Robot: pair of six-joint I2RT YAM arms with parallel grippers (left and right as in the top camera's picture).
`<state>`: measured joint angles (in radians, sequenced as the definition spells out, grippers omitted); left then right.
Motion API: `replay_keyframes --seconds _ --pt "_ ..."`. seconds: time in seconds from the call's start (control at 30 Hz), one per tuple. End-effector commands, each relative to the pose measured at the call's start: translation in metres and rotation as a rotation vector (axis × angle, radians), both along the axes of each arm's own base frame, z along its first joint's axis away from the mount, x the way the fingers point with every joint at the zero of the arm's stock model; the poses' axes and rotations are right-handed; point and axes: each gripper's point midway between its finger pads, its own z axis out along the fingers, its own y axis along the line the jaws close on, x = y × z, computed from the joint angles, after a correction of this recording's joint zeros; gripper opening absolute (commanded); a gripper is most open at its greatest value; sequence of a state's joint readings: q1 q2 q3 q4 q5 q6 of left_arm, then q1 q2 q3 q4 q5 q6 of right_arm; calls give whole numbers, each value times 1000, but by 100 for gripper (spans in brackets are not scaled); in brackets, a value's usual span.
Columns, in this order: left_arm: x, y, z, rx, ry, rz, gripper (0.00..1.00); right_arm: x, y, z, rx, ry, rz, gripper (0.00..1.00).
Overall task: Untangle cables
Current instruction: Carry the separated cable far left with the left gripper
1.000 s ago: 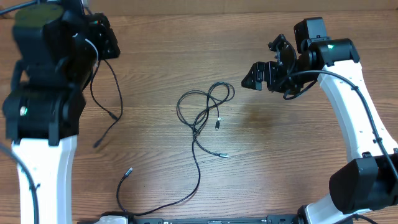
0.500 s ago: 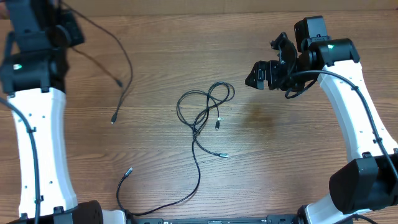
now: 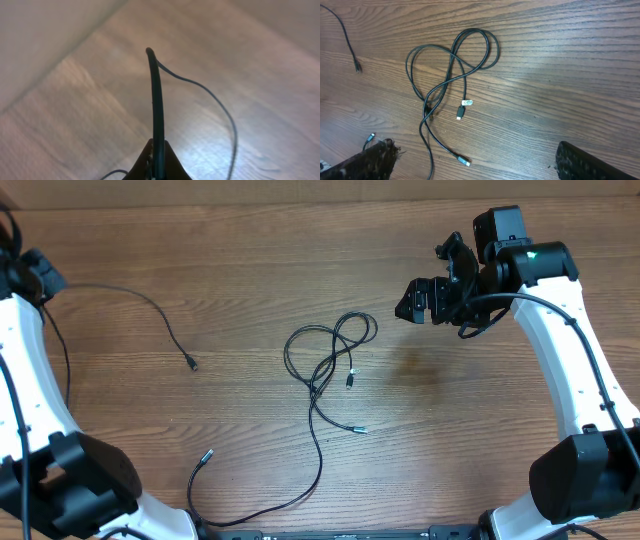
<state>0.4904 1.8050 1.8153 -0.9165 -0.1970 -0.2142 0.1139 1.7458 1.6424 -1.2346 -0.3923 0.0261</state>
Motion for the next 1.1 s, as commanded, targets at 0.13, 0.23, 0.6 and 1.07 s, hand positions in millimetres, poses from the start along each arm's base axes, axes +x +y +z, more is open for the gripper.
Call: replay_keyframes --seconds 0.13,0.23,0.6,1.07 --pt "11 -8 -39 -260 -43 -40 82 0 1 1 -4 -8 6 100" --pt "20 -27 -46 -384 -80 -115 93 0 0 1 -4 -8 5 100" --pt "3 -73 -65 -550 32 -159 97 0 1 1 -4 -8 6 100" --pt "-13 -144 -126 -545 274 -284 98 0 0 1 -4 -8 5 100"
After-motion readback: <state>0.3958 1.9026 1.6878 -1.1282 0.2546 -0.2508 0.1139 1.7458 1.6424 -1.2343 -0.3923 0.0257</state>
